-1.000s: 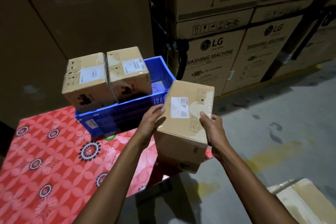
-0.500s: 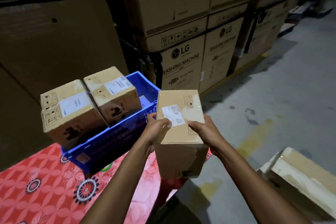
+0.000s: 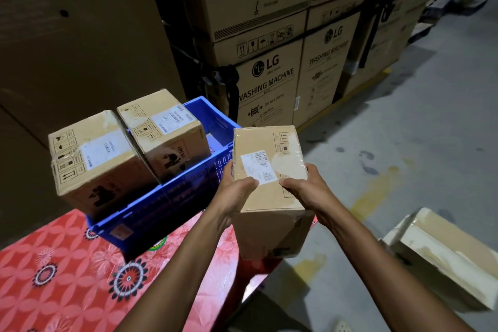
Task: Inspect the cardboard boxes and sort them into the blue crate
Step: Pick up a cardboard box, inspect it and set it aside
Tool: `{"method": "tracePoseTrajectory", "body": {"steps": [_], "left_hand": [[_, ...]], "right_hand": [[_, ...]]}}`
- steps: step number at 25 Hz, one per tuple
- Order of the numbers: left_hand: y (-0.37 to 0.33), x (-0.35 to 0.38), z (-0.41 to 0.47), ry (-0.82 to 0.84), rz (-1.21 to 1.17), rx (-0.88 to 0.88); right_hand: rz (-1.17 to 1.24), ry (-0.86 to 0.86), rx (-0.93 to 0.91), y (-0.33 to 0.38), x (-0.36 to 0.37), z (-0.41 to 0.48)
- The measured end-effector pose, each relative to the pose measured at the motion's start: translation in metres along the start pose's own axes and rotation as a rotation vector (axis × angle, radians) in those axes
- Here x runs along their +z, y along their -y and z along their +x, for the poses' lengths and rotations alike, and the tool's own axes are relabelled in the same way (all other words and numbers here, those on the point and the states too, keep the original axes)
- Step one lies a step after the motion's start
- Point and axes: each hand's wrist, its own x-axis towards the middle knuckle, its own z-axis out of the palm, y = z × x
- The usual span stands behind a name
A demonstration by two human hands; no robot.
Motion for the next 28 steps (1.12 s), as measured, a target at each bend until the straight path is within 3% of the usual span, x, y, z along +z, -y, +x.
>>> {"method": "tracePoseTrajectory", "body": {"steps": [8, 12, 15, 28], "left_hand": [[-0.013, 0.002, 0.029, 0.067, 0.001, 0.002], [-0.035, 0.015, 0.055, -0.044, -0.033, -0.047], [-0.039, 0.015, 0.069, -0.081, 0.009, -0.111], [-0.025, 0.010, 0.080, -0.200, 0.274, -0.012]], "right_hand": [[0.001, 0.031, 0.037, 0.039, 0.001, 0.015], [0.012, -0.053, 0.050, 0.068, 0.009, 0.039], [-0.032, -0.094, 0.074, 0.053, 0.010, 0.066], [-0.252, -0.200, 0.074, 0.053, 0.016, 0.056]]}}
